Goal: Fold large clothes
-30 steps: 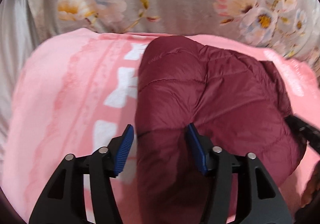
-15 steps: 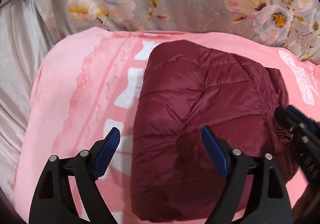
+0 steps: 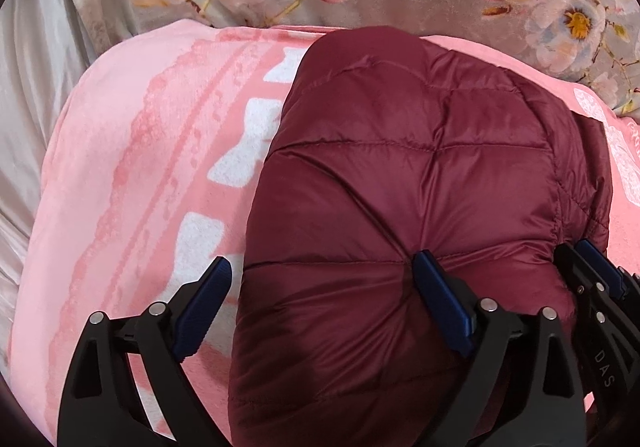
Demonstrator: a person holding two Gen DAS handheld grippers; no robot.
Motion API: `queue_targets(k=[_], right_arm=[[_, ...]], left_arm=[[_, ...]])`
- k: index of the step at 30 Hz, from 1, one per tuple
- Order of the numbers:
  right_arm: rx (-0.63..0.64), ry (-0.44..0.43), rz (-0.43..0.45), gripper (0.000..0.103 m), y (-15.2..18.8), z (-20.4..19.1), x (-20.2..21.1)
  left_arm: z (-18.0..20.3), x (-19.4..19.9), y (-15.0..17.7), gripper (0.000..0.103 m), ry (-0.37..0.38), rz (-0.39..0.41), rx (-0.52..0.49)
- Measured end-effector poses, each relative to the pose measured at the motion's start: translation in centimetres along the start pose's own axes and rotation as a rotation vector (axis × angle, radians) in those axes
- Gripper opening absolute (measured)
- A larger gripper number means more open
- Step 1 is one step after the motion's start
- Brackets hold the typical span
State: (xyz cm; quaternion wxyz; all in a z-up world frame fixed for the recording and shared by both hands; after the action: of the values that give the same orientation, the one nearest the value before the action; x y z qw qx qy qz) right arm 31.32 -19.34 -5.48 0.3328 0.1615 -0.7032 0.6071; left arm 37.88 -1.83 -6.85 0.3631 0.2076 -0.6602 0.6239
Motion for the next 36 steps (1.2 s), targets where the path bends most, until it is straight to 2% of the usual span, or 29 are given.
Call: queue_targets(k=[5, 24, 28, 30, 33, 36], right_arm=[[0.011, 0.012, 0.013, 0.028, 0.3, -0.2, -0.3], [-0.034, -0.057, 0.005, 0.028, 0.3, 0.8, -0.1], [-0.083, -0.073, 0.041, 0.026, -1.5, 2.0, 2.4], [-0.071, -0.059, 0.063, 0.026, -3.3, 2.5, 3.2], [-0.042, 0.0, 0.061, 0.026, -5.5, 3.2, 1.9], [-0.084, 0.008, 0.02, 0.021, -6.4, 4.3, -0.5]], left_arm=[[0.2, -0.4, 0.3, 0.091, -0.012, 0.011, -0.009], [0.5, -0.9, 0.9, 0.097, -0.051, 0.047, -0.021], [-0.7, 0.2, 0.2, 0.095, -0.008, 0.016, 0.017], [-1.3, 1.4, -0.9, 0.094, 0.013, 0.042, 0.049], [-1.2, 2.3, -3.1, 0.095, -0.002, 0.078, 0.06], [-0.1, 0.8, -4.6, 0.095, -0.016, 0.052, 0.049]])
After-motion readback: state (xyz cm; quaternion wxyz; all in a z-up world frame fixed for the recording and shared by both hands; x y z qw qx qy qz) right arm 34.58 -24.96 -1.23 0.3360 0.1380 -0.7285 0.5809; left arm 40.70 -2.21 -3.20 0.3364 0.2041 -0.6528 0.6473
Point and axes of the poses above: each gripper's, at about its wrist camera, not at the fingertips, and x roughly against the way its jaws point, z to its right, y to its underside, the point moved 3 cm from there along -x, roughly the way its jaws point, and after that the axes turned 4 degrees about y, right-handed, at the moved point
